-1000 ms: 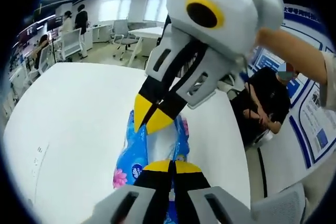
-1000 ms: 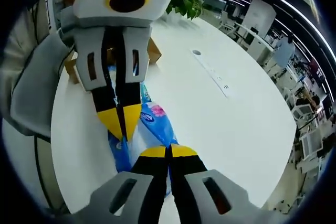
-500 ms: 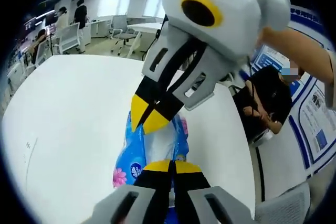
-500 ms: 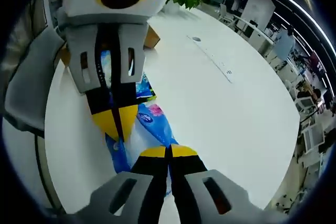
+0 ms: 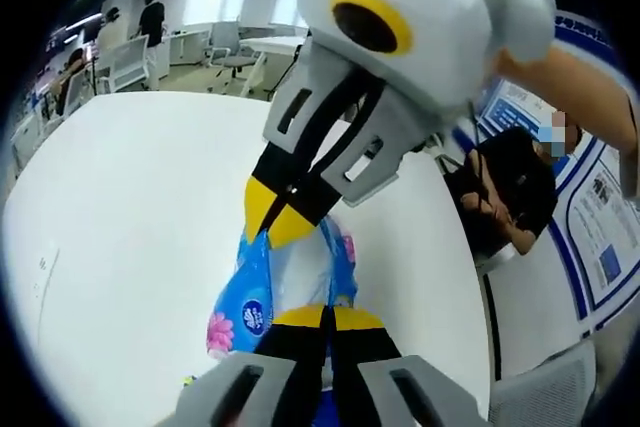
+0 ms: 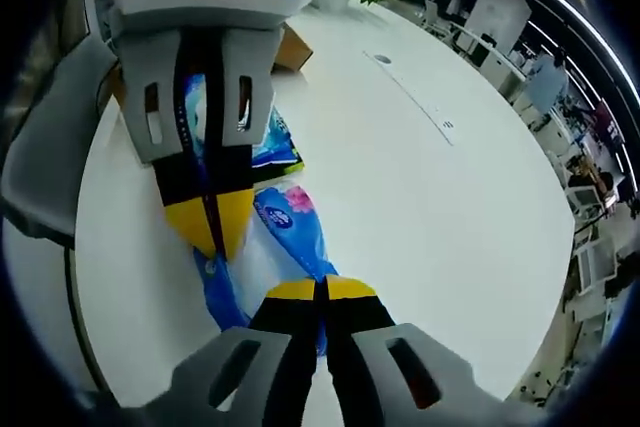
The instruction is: Operate the shoe box by opening the lid, removing the specified soft item, and placing it in the target area until the item is outside and the box remains undamaged.
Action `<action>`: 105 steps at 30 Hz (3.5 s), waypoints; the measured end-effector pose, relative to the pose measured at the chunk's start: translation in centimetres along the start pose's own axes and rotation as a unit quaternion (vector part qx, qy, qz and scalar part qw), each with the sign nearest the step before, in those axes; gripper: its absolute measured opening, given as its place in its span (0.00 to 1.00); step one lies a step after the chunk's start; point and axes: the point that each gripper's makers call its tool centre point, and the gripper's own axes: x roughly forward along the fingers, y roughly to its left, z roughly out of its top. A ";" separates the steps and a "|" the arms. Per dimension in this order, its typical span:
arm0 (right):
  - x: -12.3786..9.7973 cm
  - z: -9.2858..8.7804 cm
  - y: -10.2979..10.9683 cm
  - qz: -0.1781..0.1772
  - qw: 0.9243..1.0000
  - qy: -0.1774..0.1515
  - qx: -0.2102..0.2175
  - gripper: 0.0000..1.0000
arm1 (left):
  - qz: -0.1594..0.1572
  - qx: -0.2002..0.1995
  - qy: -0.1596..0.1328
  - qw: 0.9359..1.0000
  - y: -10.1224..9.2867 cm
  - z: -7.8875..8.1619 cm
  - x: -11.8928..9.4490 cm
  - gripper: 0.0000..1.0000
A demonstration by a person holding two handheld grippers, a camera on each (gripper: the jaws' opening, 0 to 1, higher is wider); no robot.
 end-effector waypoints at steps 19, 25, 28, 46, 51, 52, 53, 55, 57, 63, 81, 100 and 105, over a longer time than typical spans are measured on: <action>-0.2 -0.2 -0.4 -0.016 1.000 0.008 -0.005 0.01 | 0.028 0.032 0.005 0.999 0.0 0.1 -0.7 0.03; -0.7 -0.2 -0.4 -0.023 1.000 0.011 -0.007 0.04 | 0.028 0.033 -0.002 0.999 -0.5 0.6 -1.2 0.05; -0.7 -0.2 -0.5 -0.028 0.999 0.014 -0.011 0.04 | 0.023 0.033 0.002 0.999 -0.9 0.7 -0.7 0.05; -2.9 0.9 -0.3 -0.046 0.999 0.006 -0.001 0.13 | 0.057 0.042 -0.014 0.997 -0.8 1.0 -3.4 0.14; -4.1 1.4 0.5 -0.048 0.999 0.000 0.007 0.19 | 0.069 0.050 -0.027 0.996 -1.2 1.3 -5.0 0.21; -4.3 1.5 0.5 -0.050 0.999 -0.001 0.009 0.20 | 0.071 0.050 -0.028 0.996 -1.2 1.3 -5.3 0.22; -4.6 1.6 0.7 -0.052 0.999 -0.002 0.015 0.21 | 0.074 0.050 -0.031 0.996 -1.3 1.3 -5.7 0.23; -5.2 1.7 1.1 -0.056 0.998 -0.003 0.024 0.25 | 0.079 0.047 -0.036 0.995 -1.4 1.3 -6.4 0.26; -5.6 1.8 1.3 -0.059 0.998 -0.006 0.031 0.28 | 0.084 0.041 -0.039 0.995 -1.6 1.1 -7.1 0.30; -7.1 2.6 2.4 -0.074 0.995 -0.025 0.058 0.36 | 0.102 0.024 -0.065 0.992 -2.1 0.5 -9.7 0.35; -9.3 5.8 6.3 -0.110 0.977 -0.092 0.159 0.69 | 0.161 -0.015 -0.141 0.977 -2.9 -3.3 -17.8 0.57; -11.6 11.9 8.8 -0.137 0.958 -0.165 0.189 0.96 | 0.231 -0.066 -0.225 0.944 -4.7 -8.2 -28.4 0.82; -11.4 13.6 9.3 -0.130 0.958 -0.176 0.185 0.96 | 0.257 -0.076 -0.238 0.934 -4.7 -9.9 -30.7 0.89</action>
